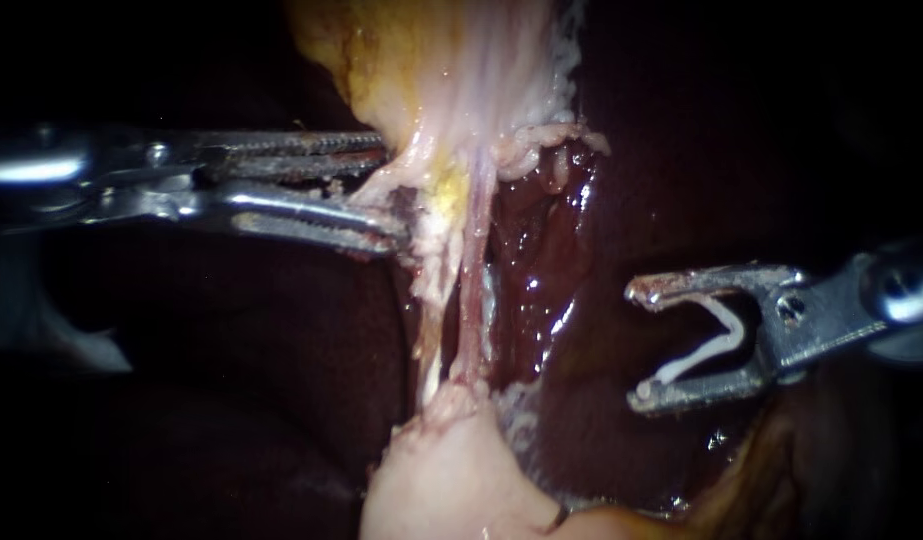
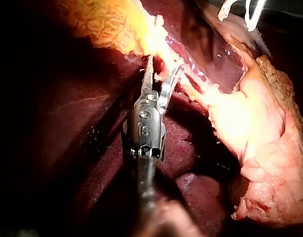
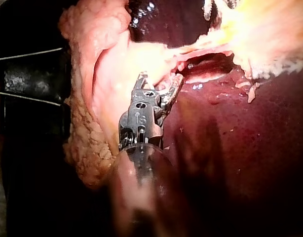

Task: Grabbing gallbladder

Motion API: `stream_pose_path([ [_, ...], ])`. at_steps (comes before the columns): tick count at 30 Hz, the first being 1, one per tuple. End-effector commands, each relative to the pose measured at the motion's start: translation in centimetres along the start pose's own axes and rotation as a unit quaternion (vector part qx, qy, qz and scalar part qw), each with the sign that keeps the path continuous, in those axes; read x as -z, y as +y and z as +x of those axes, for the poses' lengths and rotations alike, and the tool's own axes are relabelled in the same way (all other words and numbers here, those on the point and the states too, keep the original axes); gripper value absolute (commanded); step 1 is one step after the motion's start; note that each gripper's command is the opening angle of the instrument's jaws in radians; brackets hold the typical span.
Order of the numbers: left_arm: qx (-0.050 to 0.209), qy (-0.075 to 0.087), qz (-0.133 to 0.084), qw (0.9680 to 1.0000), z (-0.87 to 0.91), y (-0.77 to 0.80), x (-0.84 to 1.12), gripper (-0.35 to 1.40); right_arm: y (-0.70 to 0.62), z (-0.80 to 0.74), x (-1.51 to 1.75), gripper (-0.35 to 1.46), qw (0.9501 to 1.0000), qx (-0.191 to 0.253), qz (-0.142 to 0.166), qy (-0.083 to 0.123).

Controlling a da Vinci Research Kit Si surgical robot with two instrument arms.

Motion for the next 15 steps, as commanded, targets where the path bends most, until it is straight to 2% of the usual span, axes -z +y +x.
stream_pose_path([
  [1,-0.001,0.0,-0.001,1.0,0.0,0.0,0.0,0.09,0.0,0.0,0.0,0.46,1.0,0.0,0.0,0.0],
  [4,0.0,0.0,-0.002,1.0,0.0,-0.01,0.03,-0.12,0.0,0.0,0.0,0.46,1.0,0.0,0.0,0.0],
  [6,0.0,0.0,-0.003,1.0,0.02,0.0,0.06,-0.35,0.0,0.0,0.0,0.46,1.0,0.0,0.0,0.0],
  [15,0.018,-0.001,-0.008,0.9998,0.21,0.12,0.32,-0.35,0.0,0.0,0.0,0.46,1.0,0.0,0.0,0.0],
])
